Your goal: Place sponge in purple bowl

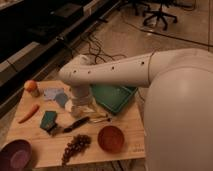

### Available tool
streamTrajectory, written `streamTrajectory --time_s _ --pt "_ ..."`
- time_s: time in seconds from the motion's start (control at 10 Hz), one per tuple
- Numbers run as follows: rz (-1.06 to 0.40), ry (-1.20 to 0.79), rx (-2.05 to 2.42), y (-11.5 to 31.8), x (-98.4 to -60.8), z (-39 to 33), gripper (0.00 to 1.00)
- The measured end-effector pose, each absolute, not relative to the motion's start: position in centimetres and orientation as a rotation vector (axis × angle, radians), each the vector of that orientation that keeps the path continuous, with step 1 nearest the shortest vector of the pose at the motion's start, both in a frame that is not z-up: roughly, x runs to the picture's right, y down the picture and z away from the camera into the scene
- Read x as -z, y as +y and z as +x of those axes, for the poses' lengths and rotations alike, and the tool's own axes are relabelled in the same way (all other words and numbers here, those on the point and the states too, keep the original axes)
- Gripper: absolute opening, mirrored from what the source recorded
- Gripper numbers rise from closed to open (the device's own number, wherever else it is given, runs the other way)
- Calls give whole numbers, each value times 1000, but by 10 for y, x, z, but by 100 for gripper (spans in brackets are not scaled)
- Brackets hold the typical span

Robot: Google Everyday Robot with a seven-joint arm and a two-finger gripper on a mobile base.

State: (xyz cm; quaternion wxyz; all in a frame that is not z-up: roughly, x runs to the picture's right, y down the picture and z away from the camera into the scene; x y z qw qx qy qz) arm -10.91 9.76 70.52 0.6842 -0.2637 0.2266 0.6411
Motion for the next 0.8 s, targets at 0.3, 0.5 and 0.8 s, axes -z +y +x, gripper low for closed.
streamTrajectory --time_s 0.3,0.5,0.8 --pt "-613 446 -1403 78 -714 -149 65" --pt "-645 399 -1369 63 -722 -190 65" --pt "-732 266 -1281 45 -725 -262 65"
